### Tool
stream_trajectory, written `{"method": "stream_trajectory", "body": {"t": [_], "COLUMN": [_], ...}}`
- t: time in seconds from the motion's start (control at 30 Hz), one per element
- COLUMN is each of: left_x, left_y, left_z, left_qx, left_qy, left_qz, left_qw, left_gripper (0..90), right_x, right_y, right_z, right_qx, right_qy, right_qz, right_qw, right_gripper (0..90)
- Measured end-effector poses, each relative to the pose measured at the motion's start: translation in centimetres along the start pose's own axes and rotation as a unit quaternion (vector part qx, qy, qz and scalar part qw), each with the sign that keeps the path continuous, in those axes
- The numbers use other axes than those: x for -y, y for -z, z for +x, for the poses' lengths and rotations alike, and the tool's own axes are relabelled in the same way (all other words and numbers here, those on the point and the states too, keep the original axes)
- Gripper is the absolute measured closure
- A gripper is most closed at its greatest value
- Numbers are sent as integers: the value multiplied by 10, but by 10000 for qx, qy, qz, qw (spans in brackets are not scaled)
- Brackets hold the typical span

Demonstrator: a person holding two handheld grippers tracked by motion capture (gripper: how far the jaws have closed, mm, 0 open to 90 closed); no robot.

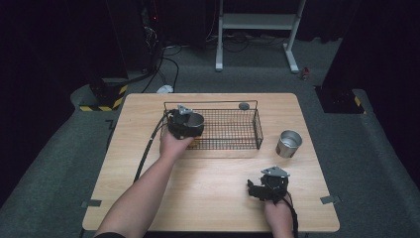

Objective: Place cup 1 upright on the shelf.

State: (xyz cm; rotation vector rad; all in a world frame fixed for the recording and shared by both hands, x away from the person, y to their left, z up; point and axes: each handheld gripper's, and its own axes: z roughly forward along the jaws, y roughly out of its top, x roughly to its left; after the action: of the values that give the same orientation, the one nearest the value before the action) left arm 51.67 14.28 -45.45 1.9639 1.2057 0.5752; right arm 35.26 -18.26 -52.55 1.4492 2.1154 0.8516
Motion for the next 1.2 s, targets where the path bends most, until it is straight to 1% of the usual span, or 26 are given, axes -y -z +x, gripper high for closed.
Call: {"method": "stream_trajectory", "body": {"t": [0.1,0.13,0.2,0.23,0.27,0.3,0.4,0.47,0.57,0.6,0.7,0.73,0.8,0.87,1.07,1.13,1.2], "left_x": [1,0,0,0,-2,-3,-5,-8,-10,-10,-9,-9,-8,-8,-6,-5,-3], "left_y": [2,3,4,4,6,6,5,2,0,-2,-5,-5,-5,-4,-2,-1,0], "left_z": [1,1,1,0,1,2,2,1,1,1,0,0,-1,-2,0,0,1], "left_qx": [8,61,71,40,16,43,44,-66,-95,-97,-125,-125,-177,-163,-168,-157,-149], "left_qy": [6,22,-3,-25,-27,25,46,4,37,10,31,31,-76,-106,-184,-150,-171], "left_qz": [49,97,101,84,15,-38,-98,-165,-177,-133,1,1,106,160,221,195,170], "left_qw": [10000,9999,9999,10000,10000,10000,9999,9998,9998,9999,9999,9999,9998,9997,9994,9996,9996], "left_gripper": [131,131,132,132,133,133,133,133,133,133,133,133,133,133,132,131,131], "right_x": [0,0,0,0,0,0,0,0,0,0,0,0,0,0,0,0,0], "right_y": [0,0,0,0,0,0,0,0,0,0,0,0,0,0,0,0,0], "right_z": [0,0,0,0,0,0,0,0,0,0,0,0,0,0,0,0,0], "right_qx": [0,0,-1,0,0,0,0,0,-1,-2,-8,-11,-9,-11,-11,-14,-16], "right_qy": [-1,0,0,-1,-1,-1,0,0,0,0,0,3,0,1,2,14,13], "right_qz": [0,0,0,0,0,0,0,0,-1,-1,1,-1,0,1,0,-2,-1], "right_qw": [10000,10000,10000,10000,10000,10000,10000,10000,10000,10000,10000,10000,10000,10000,10000,10000,10000], "right_gripper": [88,88,88,88,88,88,88,88,88,88,88,88,88,88,89,88,88]}}
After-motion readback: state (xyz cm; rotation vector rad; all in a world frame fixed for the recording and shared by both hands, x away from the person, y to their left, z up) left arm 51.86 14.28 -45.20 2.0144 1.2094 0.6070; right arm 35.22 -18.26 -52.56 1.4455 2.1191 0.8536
